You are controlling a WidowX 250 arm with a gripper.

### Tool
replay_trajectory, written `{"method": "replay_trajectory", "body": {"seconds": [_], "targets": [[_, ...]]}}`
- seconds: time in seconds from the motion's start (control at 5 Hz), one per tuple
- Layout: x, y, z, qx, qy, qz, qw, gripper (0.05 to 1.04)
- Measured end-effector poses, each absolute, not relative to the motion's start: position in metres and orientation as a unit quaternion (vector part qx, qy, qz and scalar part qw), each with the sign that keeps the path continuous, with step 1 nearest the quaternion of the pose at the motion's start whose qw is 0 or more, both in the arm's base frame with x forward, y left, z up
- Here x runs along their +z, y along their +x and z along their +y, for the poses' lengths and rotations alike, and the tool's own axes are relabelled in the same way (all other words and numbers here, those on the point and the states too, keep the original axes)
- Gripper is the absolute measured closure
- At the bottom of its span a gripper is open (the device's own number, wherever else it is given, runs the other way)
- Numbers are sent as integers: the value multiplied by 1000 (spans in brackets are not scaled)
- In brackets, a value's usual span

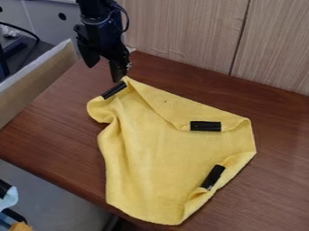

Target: Fold the cloth from bottom right to top left

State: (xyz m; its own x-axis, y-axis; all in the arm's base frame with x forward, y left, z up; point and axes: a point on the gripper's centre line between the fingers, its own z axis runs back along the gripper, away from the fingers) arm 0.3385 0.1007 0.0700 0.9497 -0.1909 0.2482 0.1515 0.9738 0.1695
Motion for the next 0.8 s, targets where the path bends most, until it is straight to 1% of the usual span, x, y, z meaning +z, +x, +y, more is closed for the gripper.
{"method": "replay_trajectory", "body": {"seconds": [0.2, 0.4, 0.6, 0.8], "targets": [[59, 335, 99, -87, 67, -118, 987, 83], [52, 318, 73, -96, 47, -114, 988, 83], [56, 303, 46, -114, 35, -126, 985, 83], [53, 289, 19, -132, 8, -138, 982, 83]]}}
